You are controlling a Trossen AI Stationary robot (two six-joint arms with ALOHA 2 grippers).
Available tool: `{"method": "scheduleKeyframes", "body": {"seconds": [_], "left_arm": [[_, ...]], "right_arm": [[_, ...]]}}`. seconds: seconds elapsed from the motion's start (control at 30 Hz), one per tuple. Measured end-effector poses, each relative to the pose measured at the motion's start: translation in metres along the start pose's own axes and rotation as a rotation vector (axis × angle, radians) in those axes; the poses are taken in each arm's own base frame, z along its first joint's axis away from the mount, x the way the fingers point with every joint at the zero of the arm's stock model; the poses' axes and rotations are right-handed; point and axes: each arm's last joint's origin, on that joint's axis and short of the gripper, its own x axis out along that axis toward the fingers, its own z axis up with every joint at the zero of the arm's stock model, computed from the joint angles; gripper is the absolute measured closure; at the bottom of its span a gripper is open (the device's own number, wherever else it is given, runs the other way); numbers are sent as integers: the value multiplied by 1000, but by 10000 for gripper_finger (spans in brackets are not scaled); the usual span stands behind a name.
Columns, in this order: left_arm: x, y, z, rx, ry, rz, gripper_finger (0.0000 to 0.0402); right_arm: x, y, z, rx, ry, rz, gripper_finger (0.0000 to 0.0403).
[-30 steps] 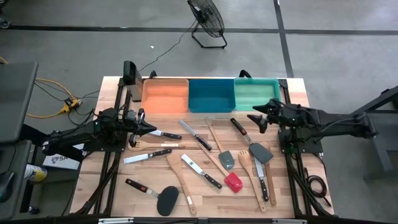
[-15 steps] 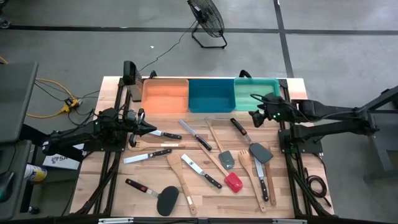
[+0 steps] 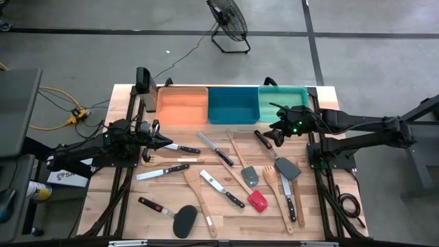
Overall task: Pick & Place Kitchen Items
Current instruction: Put the black spatula into the green bin
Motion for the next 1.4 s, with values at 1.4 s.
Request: {"method": "scheduleKeyframes", "body": {"seconds": [1.4], "left_arm": [[-2, 10, -2, 18, -37, 326, 402]], "right_arm": [[69, -9, -12, 90, 175, -275, 120]]}}
